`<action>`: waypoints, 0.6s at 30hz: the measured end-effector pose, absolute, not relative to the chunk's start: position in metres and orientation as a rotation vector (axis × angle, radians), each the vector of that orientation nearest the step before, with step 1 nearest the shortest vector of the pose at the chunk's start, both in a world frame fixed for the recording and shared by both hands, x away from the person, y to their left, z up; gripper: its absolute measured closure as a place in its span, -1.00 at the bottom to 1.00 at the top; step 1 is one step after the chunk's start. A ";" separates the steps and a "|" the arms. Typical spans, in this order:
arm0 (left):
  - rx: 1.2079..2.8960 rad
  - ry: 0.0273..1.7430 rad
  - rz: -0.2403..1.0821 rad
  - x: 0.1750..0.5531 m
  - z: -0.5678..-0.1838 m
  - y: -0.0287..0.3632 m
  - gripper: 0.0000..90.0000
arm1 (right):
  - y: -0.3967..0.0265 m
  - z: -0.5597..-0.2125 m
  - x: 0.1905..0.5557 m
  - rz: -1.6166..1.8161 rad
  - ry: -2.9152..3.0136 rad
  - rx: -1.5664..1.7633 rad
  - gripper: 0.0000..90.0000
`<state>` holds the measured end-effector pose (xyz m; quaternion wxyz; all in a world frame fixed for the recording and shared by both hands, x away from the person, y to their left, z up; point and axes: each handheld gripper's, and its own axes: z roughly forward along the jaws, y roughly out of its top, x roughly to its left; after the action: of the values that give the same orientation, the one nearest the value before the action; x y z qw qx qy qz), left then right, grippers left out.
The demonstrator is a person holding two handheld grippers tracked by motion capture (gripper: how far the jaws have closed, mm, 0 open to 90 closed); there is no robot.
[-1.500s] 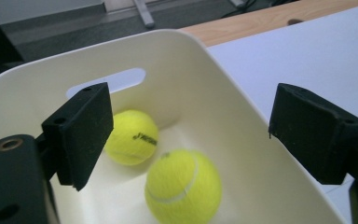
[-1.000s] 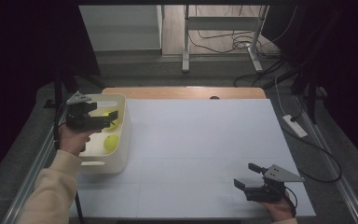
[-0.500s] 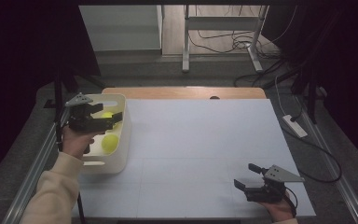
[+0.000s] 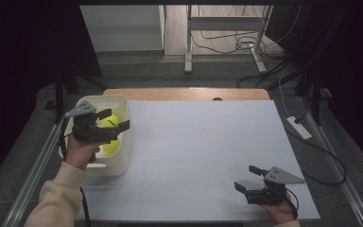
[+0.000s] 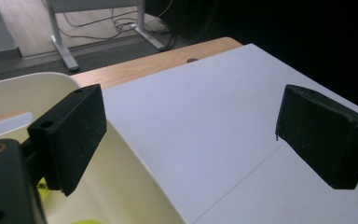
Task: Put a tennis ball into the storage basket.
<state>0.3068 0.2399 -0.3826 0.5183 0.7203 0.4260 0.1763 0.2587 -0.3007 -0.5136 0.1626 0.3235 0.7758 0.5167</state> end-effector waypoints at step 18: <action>1.759 0.895 0.388 0.282 -0.396 0.199 -0.77 | -0.302 -0.514 0.258 1.467 2.209 0.928 -0.75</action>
<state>0.2823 0.1994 -0.3960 0.5354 0.7387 0.3758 0.1628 0.2582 -0.3023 -0.5141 0.1650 0.3258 0.7755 0.5151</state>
